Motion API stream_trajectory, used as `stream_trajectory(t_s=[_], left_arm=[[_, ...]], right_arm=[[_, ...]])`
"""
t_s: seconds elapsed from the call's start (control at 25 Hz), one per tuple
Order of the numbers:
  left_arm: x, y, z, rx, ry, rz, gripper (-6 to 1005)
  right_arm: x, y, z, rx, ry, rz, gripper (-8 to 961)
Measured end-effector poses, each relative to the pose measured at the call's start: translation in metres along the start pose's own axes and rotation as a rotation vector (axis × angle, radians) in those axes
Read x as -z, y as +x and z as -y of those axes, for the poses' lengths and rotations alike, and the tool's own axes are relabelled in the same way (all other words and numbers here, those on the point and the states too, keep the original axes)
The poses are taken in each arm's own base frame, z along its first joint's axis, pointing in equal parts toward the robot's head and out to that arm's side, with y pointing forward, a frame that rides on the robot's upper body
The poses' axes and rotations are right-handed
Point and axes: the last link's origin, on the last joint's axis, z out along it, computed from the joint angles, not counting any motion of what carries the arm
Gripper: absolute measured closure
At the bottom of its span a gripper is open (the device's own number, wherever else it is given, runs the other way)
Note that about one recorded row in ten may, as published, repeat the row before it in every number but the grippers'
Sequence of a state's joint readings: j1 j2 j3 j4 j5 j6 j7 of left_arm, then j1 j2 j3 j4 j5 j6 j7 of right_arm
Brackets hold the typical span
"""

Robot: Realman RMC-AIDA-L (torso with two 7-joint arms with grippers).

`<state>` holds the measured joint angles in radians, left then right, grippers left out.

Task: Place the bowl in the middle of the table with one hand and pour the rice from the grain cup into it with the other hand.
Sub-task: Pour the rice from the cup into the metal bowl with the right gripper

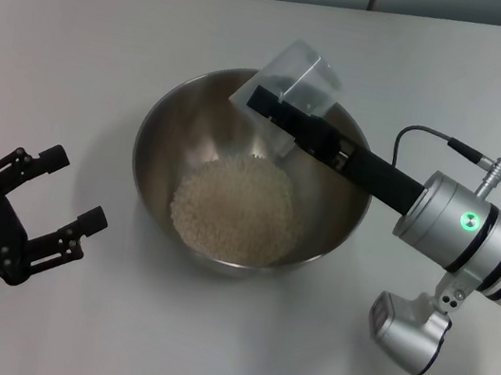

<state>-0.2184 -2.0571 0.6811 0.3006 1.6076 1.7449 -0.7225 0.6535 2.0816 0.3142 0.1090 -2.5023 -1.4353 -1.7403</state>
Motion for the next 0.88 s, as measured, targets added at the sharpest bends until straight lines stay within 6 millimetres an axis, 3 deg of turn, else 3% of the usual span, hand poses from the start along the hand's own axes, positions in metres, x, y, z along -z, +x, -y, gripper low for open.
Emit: stream_trajectory(t_s=[0.56, 0.72, 0.8, 0.84, 0.88], left_arm=[[0.000, 0.000, -0.001, 0.002, -0.006, -0.001, 138], [0.001, 0.000, -0.002, 0.003, -0.006, -0.001, 138], [0.001, 0.000, -0.002, 0.003, -0.006, 0.000, 138], [0.001, -0.001, -0.002, 0.004, -0.006, 0.000, 138], [0.001, -0.001, -0.002, 0.004, -0.006, 0.000, 138]], right_arm=[[0.004, -0.004, 0.000, 0.001, -0.003, -0.013, 932], [0.005, -0.006, 0.008, -0.234, 0.037, -0.099, 932], [0.007, -0.009, 0.012, -0.416, 0.065, -0.153, 932], [0.009, -0.011, 0.015, -0.592, 0.095, -0.192, 932], [0.009, -0.011, 0.015, -0.592, 0.095, -0.192, 932]])
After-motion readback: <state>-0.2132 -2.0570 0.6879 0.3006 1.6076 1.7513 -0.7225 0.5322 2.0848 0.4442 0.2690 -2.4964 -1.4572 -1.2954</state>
